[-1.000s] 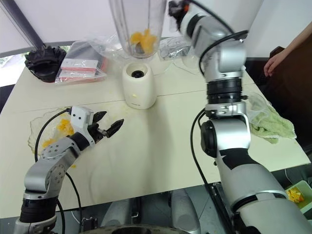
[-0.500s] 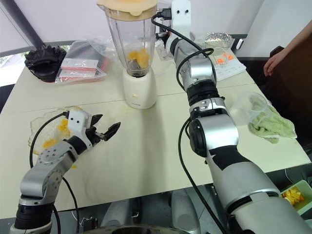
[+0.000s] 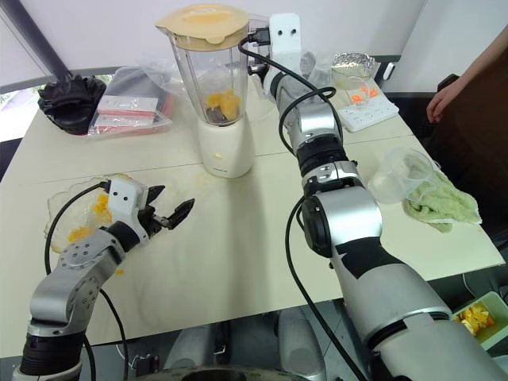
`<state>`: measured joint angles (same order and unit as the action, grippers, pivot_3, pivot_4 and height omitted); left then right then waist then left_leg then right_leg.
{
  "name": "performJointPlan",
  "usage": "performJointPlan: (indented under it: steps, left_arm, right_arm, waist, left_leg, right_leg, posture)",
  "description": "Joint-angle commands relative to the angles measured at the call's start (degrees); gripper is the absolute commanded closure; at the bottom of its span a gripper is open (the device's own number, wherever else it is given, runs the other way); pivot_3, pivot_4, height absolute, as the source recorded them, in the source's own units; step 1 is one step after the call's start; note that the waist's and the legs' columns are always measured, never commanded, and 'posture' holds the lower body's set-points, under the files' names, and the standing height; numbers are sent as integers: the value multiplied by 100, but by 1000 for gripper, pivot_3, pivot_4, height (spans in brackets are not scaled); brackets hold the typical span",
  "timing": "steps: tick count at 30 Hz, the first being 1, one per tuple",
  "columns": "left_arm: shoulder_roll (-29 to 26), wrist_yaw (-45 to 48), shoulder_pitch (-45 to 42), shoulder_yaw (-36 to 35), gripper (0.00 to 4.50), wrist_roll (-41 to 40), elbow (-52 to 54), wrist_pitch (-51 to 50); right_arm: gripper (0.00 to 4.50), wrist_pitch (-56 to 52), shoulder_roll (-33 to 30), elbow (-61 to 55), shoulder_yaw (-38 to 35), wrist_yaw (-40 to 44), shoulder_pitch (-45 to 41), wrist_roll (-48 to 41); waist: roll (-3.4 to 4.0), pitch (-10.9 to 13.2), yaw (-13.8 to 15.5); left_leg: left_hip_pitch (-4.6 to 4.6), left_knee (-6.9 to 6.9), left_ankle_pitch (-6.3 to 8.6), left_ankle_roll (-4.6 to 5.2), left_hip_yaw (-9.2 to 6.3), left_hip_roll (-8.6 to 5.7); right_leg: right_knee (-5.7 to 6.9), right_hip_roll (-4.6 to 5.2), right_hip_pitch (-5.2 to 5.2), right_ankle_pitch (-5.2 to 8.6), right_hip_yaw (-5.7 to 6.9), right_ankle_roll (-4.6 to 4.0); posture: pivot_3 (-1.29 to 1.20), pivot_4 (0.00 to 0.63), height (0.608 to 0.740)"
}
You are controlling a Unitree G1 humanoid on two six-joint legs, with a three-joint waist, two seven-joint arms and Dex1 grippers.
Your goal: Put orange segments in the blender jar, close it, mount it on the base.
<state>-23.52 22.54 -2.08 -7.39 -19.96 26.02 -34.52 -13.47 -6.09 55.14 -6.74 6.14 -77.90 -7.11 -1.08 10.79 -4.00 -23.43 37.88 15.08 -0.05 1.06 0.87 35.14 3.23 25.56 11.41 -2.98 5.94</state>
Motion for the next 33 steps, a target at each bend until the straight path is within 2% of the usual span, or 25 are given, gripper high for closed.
performJointPlan:
  steps: [1, 16, 21, 23, 29, 33]
  left_arm:
    - [-39, 4, -40, 92, 64, 65, 186, 112]
    - [19, 18, -163, 240, 64, 168, -24, 256]
    - [59, 17, -201, 338, 0, 280, -92, 429]
    - [80, 8, -217, 350, 0, 286, -116, 443]
    - [201, -37, -255, 269, 0, 192, -152, 465]
    - [210, -120, -322, 50, 0, 69, -86, 323]
  right_arm:
    - [3640, -103, 37, -394, 191, 20, 211, 164]
    - [3640, -520, 2, -1150, 524, -14, 838, 434]
    - [1188, -450, -131, -1195, 559, 111, 949, 504]
    - [58, -445, -180, -1232, 546, 145, 1032, 512]
    - [22, -533, -398, -1710, 650, 329, 1501, 605]
    - [22, -923, -807, -3279, 970, 1359, 2510, 433]
  waist:
    - [0, 0, 0]
    - [0, -5, 5]
    - [-2, -6, 5]
    - [1, -3, 5]
    - [0, -4, 4]
    - [-1, -4, 35]
  left_leg:
    - [0, 0, 0, 0, 0, 0]
    - [10, 1, 0, 0, -1, 0]
    - [10, 1, 0, 0, 0, 0]
    - [7, 1, 0, 0, 0, -1]
    - [7, 1, 0, 0, 0, -3]
    - [6, 1, 0, 0, -5, -4]
  right_leg:
    - [0, 0, 0, 0, 0, 0]
    - [4, 0, -10, 1, 0, -2]
    - [2, 0, -10, 2, 0, -4]
    - [1, 0, -9, 2, 0, -3]
    - [1, -1, -7, -1, 0, 2]
    - [0, -3, -10, -1, 2, 4]
  posture:
    - [0, 150, 740]
    - [0, 150, 740]
    - [0, 150, 740]
    - [0, 150, 740]
    - [0, 150, 740]
    - [0, 150, 740]
